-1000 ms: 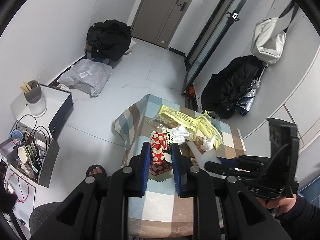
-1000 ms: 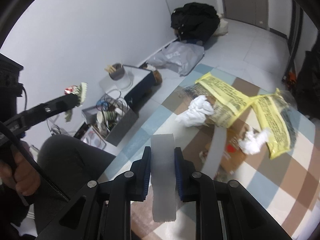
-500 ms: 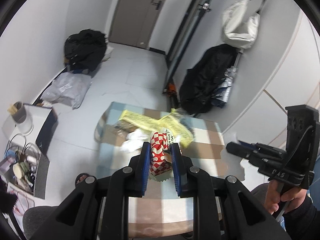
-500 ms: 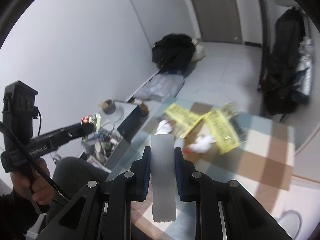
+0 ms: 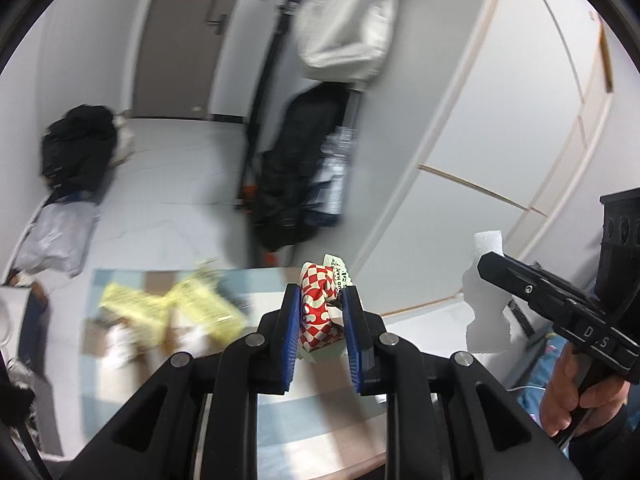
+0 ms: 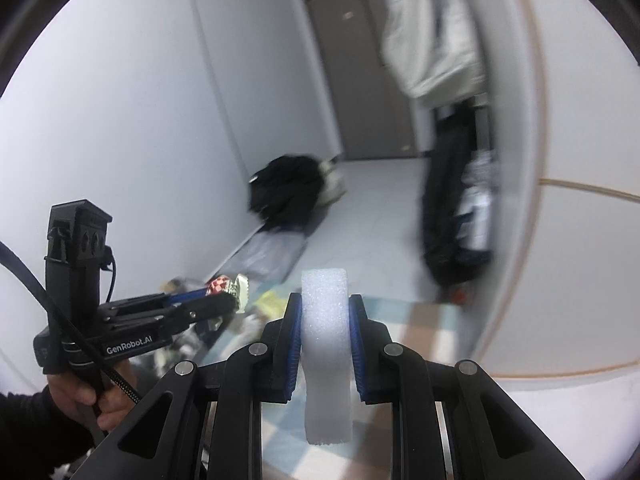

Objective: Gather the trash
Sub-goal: 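Carry the wrapper and foam strip in both grippers over the white bin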

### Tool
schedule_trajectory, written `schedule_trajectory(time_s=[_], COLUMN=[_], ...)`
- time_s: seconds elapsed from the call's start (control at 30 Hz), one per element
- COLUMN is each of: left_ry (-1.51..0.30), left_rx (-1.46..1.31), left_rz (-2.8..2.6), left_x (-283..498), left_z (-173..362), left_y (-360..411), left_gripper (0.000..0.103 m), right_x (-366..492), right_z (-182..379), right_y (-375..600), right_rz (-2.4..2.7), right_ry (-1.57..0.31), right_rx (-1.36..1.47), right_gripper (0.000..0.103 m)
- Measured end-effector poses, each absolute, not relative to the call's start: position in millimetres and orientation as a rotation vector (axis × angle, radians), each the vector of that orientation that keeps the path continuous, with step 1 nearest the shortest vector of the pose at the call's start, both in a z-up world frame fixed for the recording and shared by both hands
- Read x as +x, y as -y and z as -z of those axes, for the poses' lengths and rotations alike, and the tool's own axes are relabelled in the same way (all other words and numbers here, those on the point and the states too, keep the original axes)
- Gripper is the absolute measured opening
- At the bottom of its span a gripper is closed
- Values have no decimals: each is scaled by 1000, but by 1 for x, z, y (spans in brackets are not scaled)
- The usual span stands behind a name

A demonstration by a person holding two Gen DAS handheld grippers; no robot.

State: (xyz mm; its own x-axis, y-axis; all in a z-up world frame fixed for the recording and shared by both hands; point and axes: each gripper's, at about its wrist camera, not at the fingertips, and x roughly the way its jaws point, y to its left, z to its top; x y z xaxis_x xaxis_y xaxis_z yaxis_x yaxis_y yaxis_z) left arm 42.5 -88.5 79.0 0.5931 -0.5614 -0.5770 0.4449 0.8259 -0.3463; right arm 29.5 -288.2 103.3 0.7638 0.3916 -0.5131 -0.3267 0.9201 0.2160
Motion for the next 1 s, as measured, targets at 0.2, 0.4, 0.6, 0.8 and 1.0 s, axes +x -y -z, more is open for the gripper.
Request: schedule_trajectory(time_s=[0.2,0.4,0.6,0.8,1.0], left_ry=[-744,-820,-996,-1211,-1367], left_rx=[-137,-82,-18,124,268], left_rz=[731,835,937,1002,1011], left_x=[48,60,75,78,75], left_z=[-82,-59,-8,63,123], left_y=[165,240,313,379,423], left_gripper=[17,17,17,16,17], right_x=[12,-9,-11,-5,-2], right_z=[-103,-74,-10,76,155], right_y=[379,458,523,573,602], right_rz=[-176,-1,131,195,209], right_ry=[-566,-581,-647,-735,-835], right_rx=[205,293,406,563,706], right_gripper=[21,21,21,21,21])
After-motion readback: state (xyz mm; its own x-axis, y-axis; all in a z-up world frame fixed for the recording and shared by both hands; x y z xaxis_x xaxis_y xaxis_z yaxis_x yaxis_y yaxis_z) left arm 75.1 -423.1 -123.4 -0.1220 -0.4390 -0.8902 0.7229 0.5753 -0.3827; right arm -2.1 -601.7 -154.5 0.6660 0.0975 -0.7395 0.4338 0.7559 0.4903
